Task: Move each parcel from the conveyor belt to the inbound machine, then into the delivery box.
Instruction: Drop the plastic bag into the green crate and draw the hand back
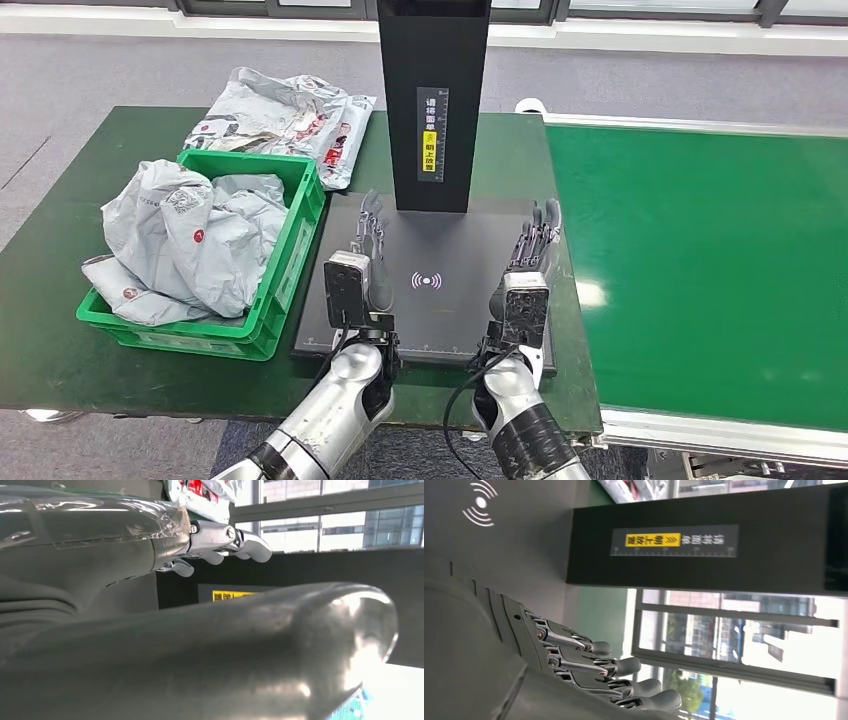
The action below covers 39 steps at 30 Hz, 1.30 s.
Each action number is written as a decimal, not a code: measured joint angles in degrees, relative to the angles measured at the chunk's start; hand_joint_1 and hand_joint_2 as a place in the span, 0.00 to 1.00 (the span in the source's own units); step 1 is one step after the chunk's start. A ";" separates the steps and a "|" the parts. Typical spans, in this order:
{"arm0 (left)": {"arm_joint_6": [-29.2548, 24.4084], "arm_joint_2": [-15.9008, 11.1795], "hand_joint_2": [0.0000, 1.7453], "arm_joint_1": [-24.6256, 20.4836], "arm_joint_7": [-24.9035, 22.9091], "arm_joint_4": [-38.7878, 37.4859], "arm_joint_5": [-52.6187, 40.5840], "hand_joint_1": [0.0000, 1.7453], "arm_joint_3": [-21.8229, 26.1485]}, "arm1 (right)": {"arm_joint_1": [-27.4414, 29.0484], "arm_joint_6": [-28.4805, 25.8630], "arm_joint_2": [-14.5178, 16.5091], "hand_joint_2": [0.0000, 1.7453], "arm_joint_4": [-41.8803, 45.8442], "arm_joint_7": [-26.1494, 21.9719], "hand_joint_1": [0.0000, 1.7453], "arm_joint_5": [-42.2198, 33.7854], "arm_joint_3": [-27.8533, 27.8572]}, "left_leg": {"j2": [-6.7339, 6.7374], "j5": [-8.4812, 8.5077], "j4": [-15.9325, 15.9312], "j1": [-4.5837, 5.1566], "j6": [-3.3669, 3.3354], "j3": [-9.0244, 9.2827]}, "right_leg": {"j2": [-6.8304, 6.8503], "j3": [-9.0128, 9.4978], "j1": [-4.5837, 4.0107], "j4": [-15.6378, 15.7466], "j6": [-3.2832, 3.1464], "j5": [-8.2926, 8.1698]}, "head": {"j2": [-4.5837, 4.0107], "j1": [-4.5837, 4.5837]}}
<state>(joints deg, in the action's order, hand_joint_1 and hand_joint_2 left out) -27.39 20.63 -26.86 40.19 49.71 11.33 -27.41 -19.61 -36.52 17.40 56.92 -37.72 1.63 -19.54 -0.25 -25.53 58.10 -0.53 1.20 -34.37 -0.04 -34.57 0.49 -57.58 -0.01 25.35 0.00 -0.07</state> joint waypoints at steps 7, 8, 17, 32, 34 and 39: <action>-0.26 0.00 0.00 -0.10 0.00 0.10 1.04 0.00 -1.17 | -0.82 2.26 0.31 0.00 -1.83 0.07 0.00 -3.25 0.44 | 0.00 0.00 0.00 0.00 0.00 0.00 | 0.00 0.00 0.00 0.00 0.00 0.00 | 0.00 0.00; -0.25 0.00 0.00 -0.10 0.00 0.13 1.19 0.00 -1.19 | -0.90 2.32 0.42 0.00 -2.00 -0.26 0.00 -3.83 0.68 | 0.00 0.00 0.00 0.00 0.00 0.00 | 0.00 0.00 0.00 0.00 0.00 0.00 | 0.00 0.00; -0.34 0.00 0.00 -0.11 0.00 0.40 2.72 0.00 -1.37 | -1.41 -0.62 1.14 0.00 -2.67 -1.89 0.00 -1.97 1.34 | 0.01 0.00 0.00 0.00 0.00 0.00 | -0.01 0.00 0.00 0.00 0.00 0.00 | 0.00 0.00; 1.29 0.00 0.00 0.06 0.00 2.86 4.60 0.00 -1.81 | -0.55 -3.63 2.25 0.00 -0.08 -2.58 0.00 10.95 4.17 | 0.01 0.00 0.01 0.00 0.00 0.01 | -0.03 0.00 0.00 0.00 0.00 -0.01 | 0.00 0.00; 1.09 0.00 0.00 0.09 0.00 3.45 4.22 0.00 -1.81 | -0.42 -3.63 2.25 0.00 0.75 -2.57 0.00 11.25 4.36 | 0.01 0.00 0.01 0.00 0.00 0.02 | -0.03 0.00 0.00 0.00 0.00 -0.01 | 0.00 0.00; 2.05 0.00 0.00 0.17 0.00 4.43 3.65 0.00 -1.81 | -0.31 -3.61 2.25 0.00 1.72 -2.58 0.00 12.22 4.37 | 0.02 0.01 0.01 0.00 0.00 0.02 | -0.04 0.00 0.00 0.00 0.00 -0.01 | 0.00 0.00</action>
<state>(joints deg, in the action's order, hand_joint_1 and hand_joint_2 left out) -25.33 20.63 -26.69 40.19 54.14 14.98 -29.22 -19.92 -40.13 19.65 58.64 -40.30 13.86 -15.17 -0.23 -25.53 58.11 -0.53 1.20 -34.35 -0.08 -34.58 0.49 -57.58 -0.01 25.34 0.00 -0.07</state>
